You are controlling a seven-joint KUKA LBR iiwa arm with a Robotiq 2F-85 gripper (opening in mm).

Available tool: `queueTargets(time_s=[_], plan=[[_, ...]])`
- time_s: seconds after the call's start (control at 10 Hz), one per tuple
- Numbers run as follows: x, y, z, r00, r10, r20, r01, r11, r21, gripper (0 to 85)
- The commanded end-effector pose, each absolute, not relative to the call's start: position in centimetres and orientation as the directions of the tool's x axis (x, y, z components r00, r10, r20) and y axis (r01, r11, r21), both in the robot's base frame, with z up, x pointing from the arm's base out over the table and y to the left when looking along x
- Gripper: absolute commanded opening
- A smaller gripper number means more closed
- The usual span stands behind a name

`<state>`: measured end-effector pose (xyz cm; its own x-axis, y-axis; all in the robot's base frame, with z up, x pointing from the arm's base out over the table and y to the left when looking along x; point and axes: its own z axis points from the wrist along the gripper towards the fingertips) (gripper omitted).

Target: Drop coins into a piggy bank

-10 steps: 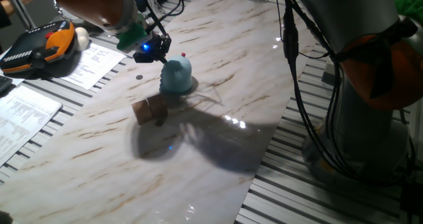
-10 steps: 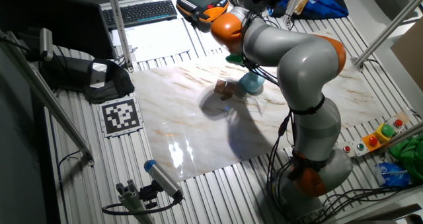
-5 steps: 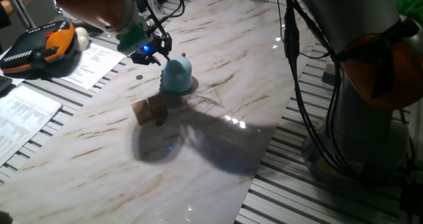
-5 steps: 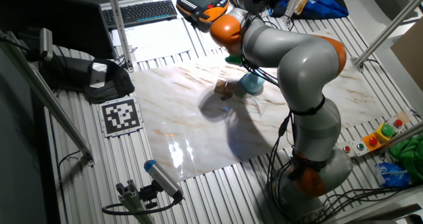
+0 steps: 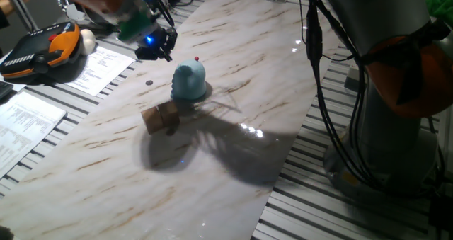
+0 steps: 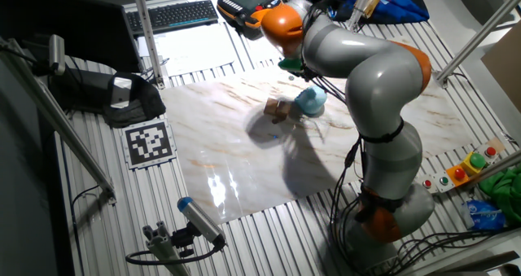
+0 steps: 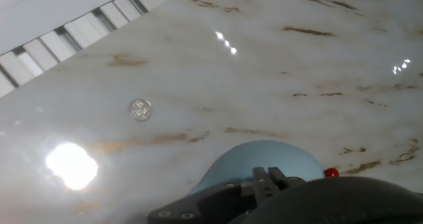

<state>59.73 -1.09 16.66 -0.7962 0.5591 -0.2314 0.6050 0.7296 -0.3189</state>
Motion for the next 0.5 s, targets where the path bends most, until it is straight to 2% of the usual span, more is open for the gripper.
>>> queueTargets(time_s=[0.0, 0.4], plan=[[59.4, -0.1, 17.3, -0.809, 0.547, -0.215, 0.587, 0.756, -0.289, 0.0], [58.7, 3.3, 19.9, -0.917, 0.374, -0.143, 0.398, 0.888, -0.23, 0.0]])
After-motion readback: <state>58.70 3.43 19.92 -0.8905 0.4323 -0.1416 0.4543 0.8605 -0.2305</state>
